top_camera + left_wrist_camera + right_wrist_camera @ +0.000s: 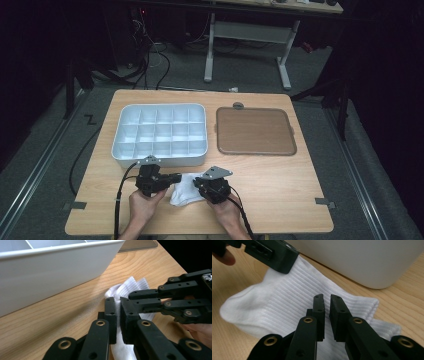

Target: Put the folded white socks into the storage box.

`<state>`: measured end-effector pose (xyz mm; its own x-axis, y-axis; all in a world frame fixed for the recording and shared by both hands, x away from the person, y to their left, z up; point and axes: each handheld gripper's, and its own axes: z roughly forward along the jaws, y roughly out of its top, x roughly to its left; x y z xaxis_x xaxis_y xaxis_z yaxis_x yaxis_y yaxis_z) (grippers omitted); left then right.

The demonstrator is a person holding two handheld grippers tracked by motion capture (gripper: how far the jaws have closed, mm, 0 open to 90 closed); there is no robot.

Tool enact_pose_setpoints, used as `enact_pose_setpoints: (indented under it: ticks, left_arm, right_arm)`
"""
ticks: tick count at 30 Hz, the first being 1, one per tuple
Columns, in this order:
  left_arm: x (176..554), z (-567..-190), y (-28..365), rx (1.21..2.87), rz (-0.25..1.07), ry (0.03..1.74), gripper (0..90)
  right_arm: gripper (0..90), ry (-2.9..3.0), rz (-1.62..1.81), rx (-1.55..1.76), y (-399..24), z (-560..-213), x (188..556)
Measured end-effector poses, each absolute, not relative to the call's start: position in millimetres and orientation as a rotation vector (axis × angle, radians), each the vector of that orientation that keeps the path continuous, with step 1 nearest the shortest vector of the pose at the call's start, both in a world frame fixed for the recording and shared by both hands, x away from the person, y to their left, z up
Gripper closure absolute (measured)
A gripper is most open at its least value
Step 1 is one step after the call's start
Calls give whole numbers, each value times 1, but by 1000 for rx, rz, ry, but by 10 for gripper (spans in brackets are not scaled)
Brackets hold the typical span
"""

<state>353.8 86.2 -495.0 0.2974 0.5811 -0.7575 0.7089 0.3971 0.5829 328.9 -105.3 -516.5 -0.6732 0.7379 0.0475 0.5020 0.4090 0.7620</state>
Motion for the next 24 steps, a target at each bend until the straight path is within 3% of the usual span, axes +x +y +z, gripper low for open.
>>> enact_pose_setpoints:
  ticks: [24]
  left_arm:
    - [362, -485, 79, 1263, -198, 1361, 858]
  right_arm:
    - [866, 2477, 1096, 1031, -82, -525, 337]
